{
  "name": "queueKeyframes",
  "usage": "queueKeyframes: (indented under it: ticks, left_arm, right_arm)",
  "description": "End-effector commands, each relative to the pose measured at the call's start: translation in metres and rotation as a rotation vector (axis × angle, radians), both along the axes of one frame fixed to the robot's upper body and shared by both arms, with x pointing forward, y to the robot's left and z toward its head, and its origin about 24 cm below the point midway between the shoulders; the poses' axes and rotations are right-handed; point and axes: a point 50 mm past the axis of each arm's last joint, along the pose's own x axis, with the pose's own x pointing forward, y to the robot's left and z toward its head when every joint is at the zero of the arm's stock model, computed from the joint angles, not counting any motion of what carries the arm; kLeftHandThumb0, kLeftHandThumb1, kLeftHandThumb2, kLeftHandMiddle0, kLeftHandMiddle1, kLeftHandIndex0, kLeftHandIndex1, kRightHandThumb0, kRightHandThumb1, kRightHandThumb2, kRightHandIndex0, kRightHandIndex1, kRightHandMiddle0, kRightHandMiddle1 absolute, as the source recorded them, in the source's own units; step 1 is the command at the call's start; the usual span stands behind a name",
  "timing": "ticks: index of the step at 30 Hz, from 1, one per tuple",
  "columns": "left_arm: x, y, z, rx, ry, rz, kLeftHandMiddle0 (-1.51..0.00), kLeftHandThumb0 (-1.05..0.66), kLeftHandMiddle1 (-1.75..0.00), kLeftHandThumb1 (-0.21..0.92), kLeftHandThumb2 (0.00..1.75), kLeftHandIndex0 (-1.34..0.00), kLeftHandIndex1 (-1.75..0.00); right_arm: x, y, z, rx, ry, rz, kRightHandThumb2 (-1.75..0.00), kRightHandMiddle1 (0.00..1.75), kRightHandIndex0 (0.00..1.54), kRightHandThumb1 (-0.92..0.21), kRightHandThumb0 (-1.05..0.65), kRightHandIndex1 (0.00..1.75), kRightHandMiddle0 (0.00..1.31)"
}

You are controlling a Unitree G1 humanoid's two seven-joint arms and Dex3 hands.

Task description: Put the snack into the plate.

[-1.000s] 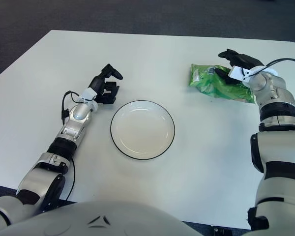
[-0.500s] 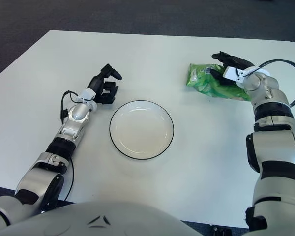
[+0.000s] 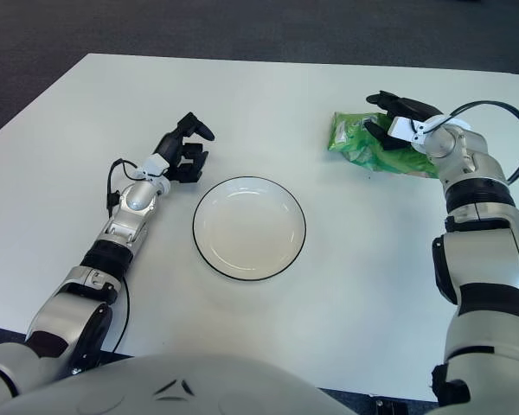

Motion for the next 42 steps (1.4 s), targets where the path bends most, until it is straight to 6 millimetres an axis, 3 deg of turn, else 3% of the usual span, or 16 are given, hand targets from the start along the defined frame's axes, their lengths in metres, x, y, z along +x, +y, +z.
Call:
queueKeyframes:
  ticks: [1, 12, 28, 35, 42]
  left_arm:
    - [-0.016, 0.01, -0.039, 0.039, 0.125, 0.032, -1.16, -0.38, -1.75, 0.66, 0.87, -0.35, -1.75]
    - [-0.017, 0.008, -0.039, 0.039, 0.128, 0.047, -1.16, -0.38, -1.75, 0.65, 0.89, -0.35, -1.75]
    - [-0.019, 0.004, -0.038, 0.035, 0.143, 0.055, -1.15, -0.38, -1.75, 0.66, 0.87, -0.35, -1.75]
    - [-0.019, 0.004, -0.037, 0.051, 0.138, 0.052, -1.15, -0.38, -1.75, 0.67, 0.87, -0.34, -1.75]
    - [-0.019, 0.004, -0.037, 0.055, 0.135, 0.05, -1.16, -0.38, -1.75, 0.67, 0.87, -0.34, -1.75]
  right_arm:
    - [-0.002, 0.001, -0.004, 0.003, 0.016, 0.016, -1.14, 0.32, 0.15, -0.92, -1.0, 0.12, 0.0]
    - [-0.007, 0.004, -0.008, 0.034, 0.098, 0.075, -1.15, 0.35, 0.14, -0.92, -1.01, 0.11, 0.0]
    - [-0.022, -0.005, -0.016, 0.078, 0.347, 0.099, -1.18, 0.22, 0.01, -0.92, -1.0, 0.02, 0.0]
    - [-0.029, -0.008, -0.016, 0.014, 0.487, 0.103, -1.16, 0.13, 0.0, -0.92, -1.0, 0.0, 0.0]
    - [-0.032, -0.009, -0.023, -0.061, 0.519, 0.091, -1.13, 0.02, 0.0, -0.92, -1.01, 0.0, 0.0]
